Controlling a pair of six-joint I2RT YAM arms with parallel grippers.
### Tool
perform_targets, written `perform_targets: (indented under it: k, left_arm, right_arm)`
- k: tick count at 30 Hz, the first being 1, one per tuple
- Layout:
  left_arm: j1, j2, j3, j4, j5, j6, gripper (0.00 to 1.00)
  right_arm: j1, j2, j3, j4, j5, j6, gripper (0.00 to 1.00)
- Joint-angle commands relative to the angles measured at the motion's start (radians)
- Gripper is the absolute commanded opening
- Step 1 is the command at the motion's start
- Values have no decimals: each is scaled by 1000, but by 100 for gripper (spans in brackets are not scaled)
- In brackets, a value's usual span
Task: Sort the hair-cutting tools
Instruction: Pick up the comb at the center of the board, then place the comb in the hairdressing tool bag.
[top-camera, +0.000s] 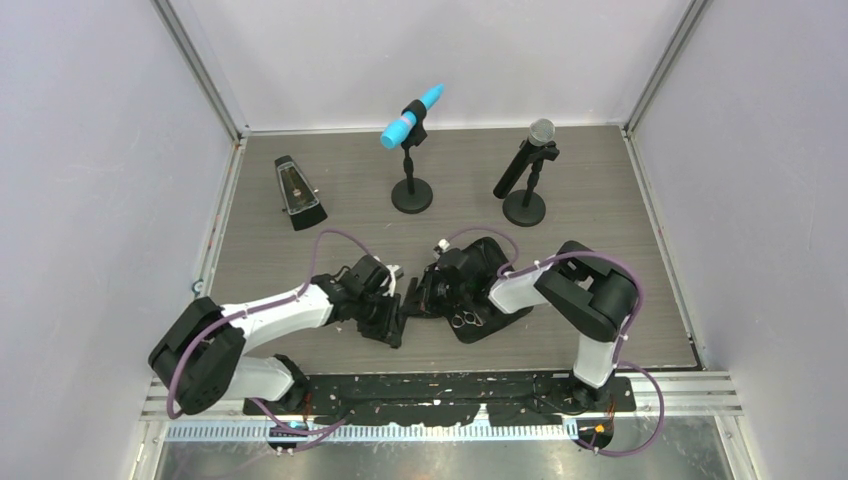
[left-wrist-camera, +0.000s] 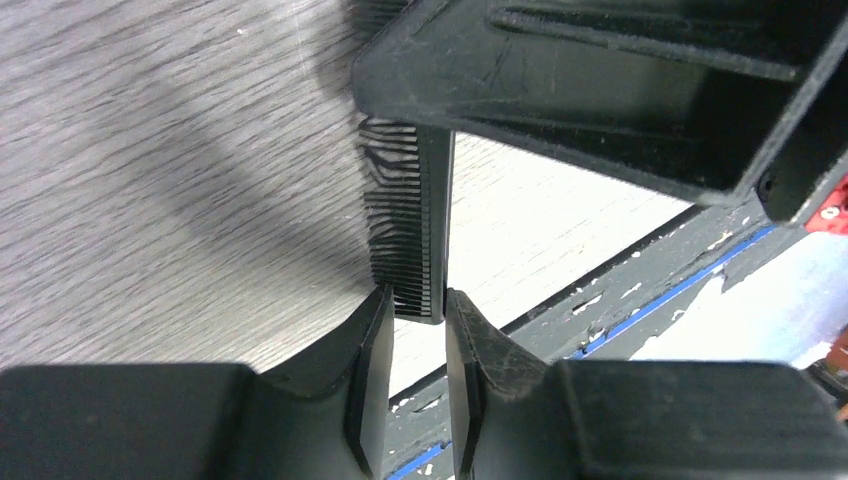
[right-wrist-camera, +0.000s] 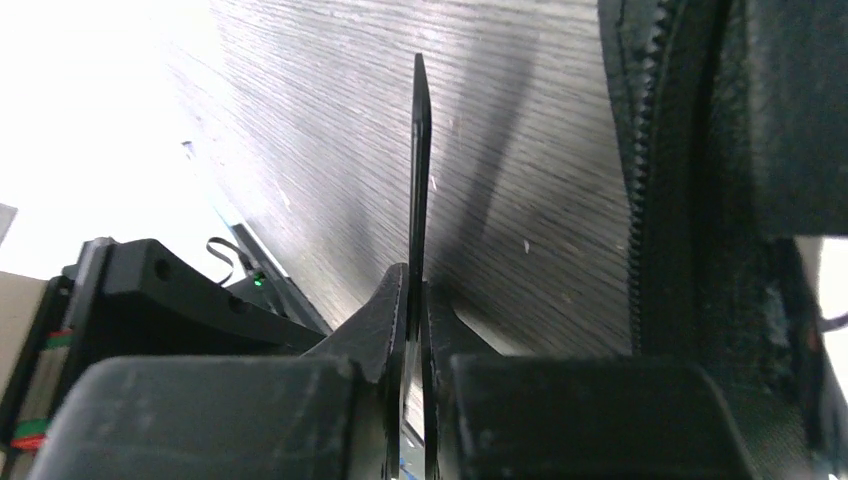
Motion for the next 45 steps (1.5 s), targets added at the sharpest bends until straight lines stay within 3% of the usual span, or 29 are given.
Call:
perform_targets:
  k: [1,4,7,9,15,19,23,34,45]
  left_arm:
    - [0,-85,-23,-75,-113,13,34]
    - [4,-195,9,-145,-167,-17,61]
    - [16,-303,47,-198,-222,-62,87]
    - [26,-352,72,-226,-257,-96,94]
    - [51,-409,118,-263,-336,-175,97]
    - [62,-426,111,-268,-379,-208,99]
    - [73,-439,88,-278,-385,-214,100]
    - [97,-454,50,-276,-377,-211,100]
    - [100,-408,59,-245,-344,-218,100]
  right_arm:
    - [8,-91,41,-111,56,-123,5]
    - [4,-185,101,-254,79,-229,5]
    - [-23,-251,167,-500,94,-411,5]
    - [-52,-300,223,-680,133,-535,5]
    - [-85,-337,437,-1156,390,-880,5]
    - [-86,-281,492,-1288,584,-959,6]
    - [-86,-224,509,-1289,681,-983,6]
    - [-54,-119,505,-1229,763,-987,7]
    - [40,-78,566,-1276,710,-969,12]
